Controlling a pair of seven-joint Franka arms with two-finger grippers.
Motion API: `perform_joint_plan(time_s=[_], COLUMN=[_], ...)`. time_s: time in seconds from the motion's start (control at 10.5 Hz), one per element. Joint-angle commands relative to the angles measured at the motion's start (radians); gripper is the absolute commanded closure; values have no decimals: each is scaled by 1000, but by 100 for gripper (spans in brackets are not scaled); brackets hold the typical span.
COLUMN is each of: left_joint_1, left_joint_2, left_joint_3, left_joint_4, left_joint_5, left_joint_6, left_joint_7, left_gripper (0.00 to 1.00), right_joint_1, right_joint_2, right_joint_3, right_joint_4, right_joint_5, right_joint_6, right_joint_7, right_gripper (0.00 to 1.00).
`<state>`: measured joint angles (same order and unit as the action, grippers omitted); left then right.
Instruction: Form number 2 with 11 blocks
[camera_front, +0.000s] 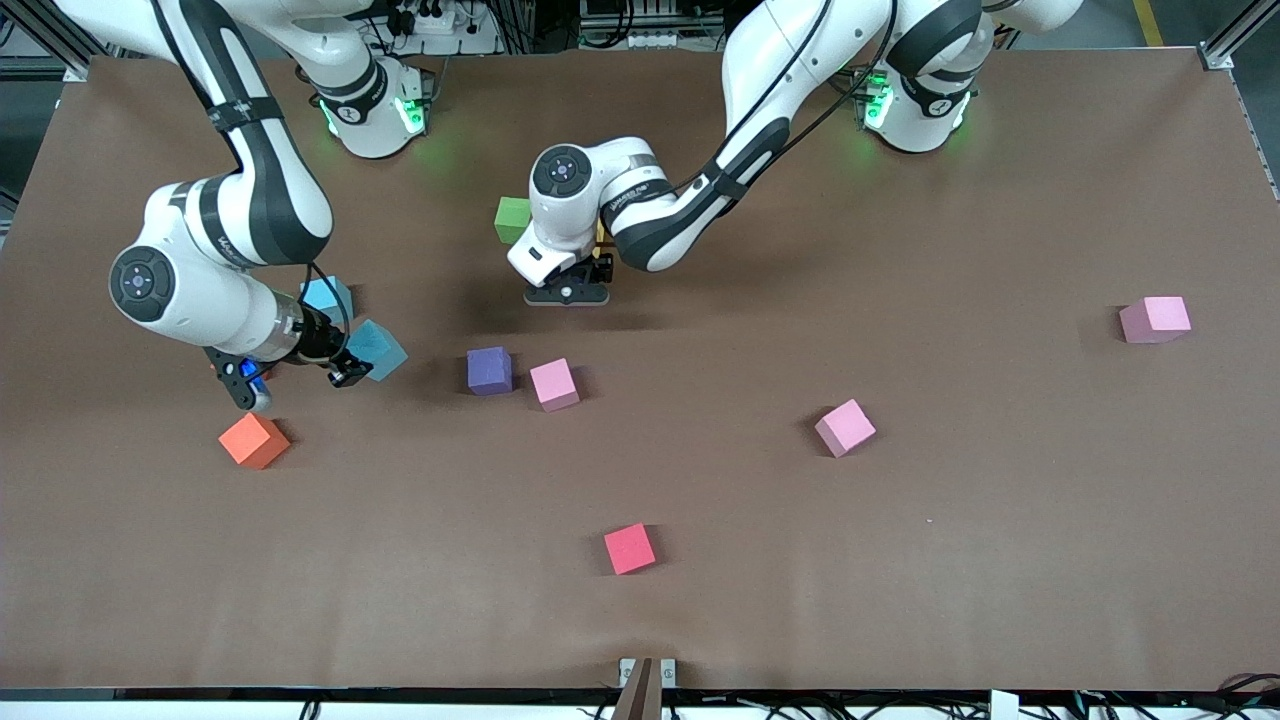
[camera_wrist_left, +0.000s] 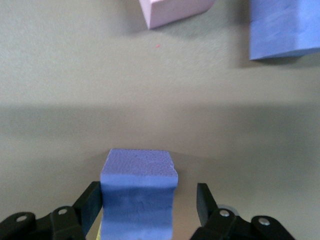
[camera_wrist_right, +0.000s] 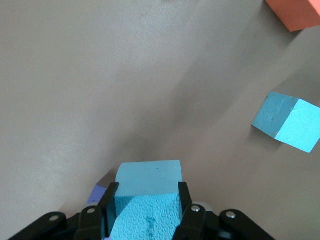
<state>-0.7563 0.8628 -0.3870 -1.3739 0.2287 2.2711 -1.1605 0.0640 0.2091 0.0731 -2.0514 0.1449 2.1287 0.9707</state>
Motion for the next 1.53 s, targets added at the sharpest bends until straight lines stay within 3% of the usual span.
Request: perform_joint_plan(time_s=[0.0,0.38,0.57,0.96,1.24,1.43], left_joint_1=[2,49,124,233,313,383], left_joint_2=[-56,-125,-220,-411,-501,-582], left_joint_3=[-1,-32,-84,-89,-90,-92], left_joint_4=[-11,-17,-36,-36,-46,-112], left_joint_5=[3,-2,-3,-28,-42,-42], left_joint_6=[-62,-200,-328,-569,-625,-630], left_joint_7=[-1,48,91,207,295,390], left_gripper=[14,8,0,0,0,0], right_joint_1=[10,20,22,25,52,82], right_joint_2=[-25,-22,-25,-37,-37,-39], right_joint_3=[0,34,65,126,166,166], right_joint_4=[-24,-42,-59,-144,-210,-230], right_joint_5=[21,22,22,22,22,21], right_joint_6=[-3,10,14,112,230,249], right_joint_7=[13,81,138,287,431,518], right_gripper=[100,100,100,100,100,100])
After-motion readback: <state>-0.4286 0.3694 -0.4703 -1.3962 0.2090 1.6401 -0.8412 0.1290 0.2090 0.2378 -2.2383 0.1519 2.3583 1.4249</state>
